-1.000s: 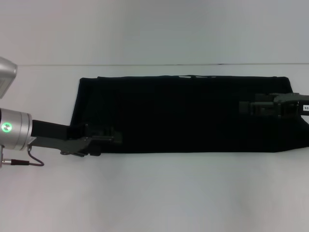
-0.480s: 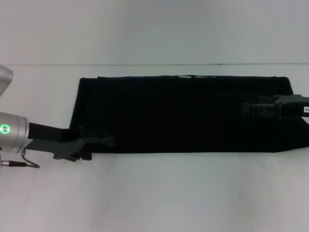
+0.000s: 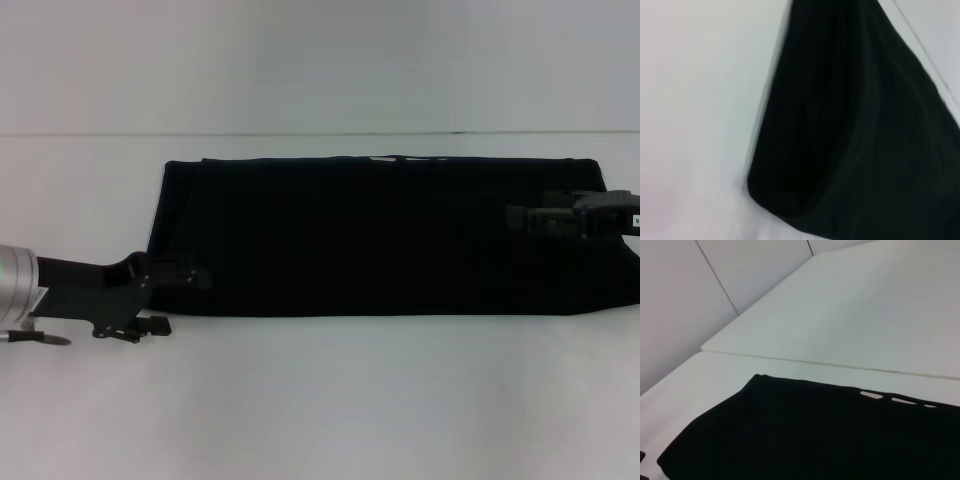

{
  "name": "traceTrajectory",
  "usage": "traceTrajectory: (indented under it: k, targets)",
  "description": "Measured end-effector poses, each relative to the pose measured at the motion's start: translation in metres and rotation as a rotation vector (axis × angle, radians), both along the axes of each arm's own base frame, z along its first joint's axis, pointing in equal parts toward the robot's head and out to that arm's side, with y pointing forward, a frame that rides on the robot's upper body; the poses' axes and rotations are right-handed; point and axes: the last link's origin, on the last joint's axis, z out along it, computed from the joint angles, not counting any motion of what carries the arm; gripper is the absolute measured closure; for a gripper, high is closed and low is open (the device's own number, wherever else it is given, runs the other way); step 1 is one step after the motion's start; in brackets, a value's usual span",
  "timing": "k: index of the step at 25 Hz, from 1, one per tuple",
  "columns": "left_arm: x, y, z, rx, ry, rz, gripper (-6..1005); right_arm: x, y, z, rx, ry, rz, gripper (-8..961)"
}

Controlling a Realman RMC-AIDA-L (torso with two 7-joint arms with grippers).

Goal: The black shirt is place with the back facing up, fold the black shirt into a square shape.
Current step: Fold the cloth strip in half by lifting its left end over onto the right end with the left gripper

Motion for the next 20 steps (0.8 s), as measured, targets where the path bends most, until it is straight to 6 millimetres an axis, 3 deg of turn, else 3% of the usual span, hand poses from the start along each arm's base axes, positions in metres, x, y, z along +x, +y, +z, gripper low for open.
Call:
traceTrajectory:
  k: [7,20]
  targets:
    - [-0.0021,-0.0018,-0.0051,0.008,-0.072,0.093,96,-0.0006,0.0023,0.0041,0.013,0.005,-0.001,23]
    - [-0.0100,0.0053,-0.0048,0.060,-0.039,0.140,107,0.0006,0.0016,0.0038,0.019,0.009,-0.006,23]
